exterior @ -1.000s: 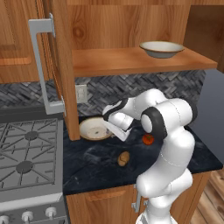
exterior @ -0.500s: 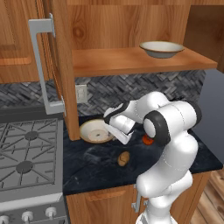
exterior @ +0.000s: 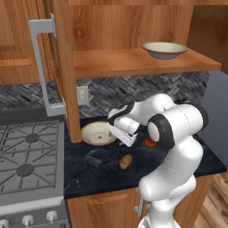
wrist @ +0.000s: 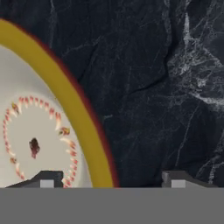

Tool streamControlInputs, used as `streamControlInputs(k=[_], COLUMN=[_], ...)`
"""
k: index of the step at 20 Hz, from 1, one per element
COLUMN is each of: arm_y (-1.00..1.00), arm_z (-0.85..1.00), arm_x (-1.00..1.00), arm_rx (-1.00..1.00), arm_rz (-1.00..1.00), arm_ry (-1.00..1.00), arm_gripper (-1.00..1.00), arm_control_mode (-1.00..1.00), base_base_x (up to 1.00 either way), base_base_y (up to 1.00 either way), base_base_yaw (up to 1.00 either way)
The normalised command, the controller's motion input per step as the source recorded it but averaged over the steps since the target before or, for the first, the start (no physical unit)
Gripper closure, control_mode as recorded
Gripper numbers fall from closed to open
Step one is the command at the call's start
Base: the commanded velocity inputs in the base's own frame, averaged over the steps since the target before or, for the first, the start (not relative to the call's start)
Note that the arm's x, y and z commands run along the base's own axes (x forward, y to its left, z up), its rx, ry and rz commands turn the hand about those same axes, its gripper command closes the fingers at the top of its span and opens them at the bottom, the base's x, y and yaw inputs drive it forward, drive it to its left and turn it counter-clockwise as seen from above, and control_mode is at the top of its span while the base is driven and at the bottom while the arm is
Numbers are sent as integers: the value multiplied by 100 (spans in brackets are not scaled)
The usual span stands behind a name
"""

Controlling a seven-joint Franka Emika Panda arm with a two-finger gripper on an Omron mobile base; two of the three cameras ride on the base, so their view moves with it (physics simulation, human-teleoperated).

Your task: Pick both bowls and place them on the counter. Then place the tomato in one bowl and place the potato in the other bowl.

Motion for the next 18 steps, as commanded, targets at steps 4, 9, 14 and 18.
streamControlInputs(k=[4,9,14,18], arm_y=[-3,-3,-6,-20], arm_z=[22,26,34,48], arm_x=[-30,-39,-42,-40], arm_rx=[1,1,0,0], arm_rz=[0,0,-1,-2], arm_ry=[-10,-14,-15,-1], arm_gripper=[-100,-100,-100,-100], arm_control_mode=[-100,-100,-100,-100], base_base_x=[0,0,0,0], base_base_y=[0,0,0,0], base_base_yaw=[0,0,0,0])
